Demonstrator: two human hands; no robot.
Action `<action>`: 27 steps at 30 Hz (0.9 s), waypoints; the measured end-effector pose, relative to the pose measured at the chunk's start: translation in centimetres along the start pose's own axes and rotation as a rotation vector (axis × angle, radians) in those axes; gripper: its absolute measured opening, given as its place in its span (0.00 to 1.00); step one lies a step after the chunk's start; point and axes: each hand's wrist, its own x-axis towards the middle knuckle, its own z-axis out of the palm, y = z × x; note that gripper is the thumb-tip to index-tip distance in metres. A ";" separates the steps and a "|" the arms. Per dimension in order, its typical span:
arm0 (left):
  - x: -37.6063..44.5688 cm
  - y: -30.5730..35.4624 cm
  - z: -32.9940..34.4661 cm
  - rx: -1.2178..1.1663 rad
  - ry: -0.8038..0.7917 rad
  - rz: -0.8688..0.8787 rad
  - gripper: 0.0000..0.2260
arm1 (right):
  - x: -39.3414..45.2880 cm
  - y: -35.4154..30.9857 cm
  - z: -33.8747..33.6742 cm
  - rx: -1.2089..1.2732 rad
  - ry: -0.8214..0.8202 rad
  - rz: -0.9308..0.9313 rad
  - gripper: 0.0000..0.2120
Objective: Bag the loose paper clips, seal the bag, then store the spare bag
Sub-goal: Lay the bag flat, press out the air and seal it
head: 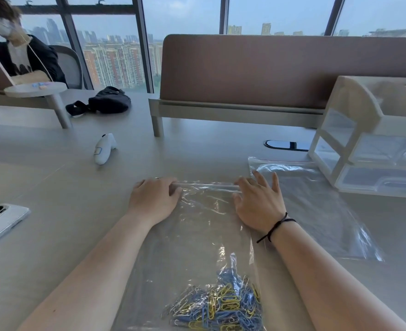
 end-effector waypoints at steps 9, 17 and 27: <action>0.4 0.2 0.1 -0.096 0.009 0.091 0.16 | -0.1 -0.8 -0.1 0.100 0.020 -0.112 0.22; -0.3 0.9 -0.5 -0.135 -0.112 0.136 0.28 | -0.4 -1.2 -0.3 0.355 0.146 -0.215 0.17; 0.1 1.2 -0.6 -0.060 0.121 0.245 0.12 | -0.5 -1.6 -0.6 0.572 0.435 -0.156 0.22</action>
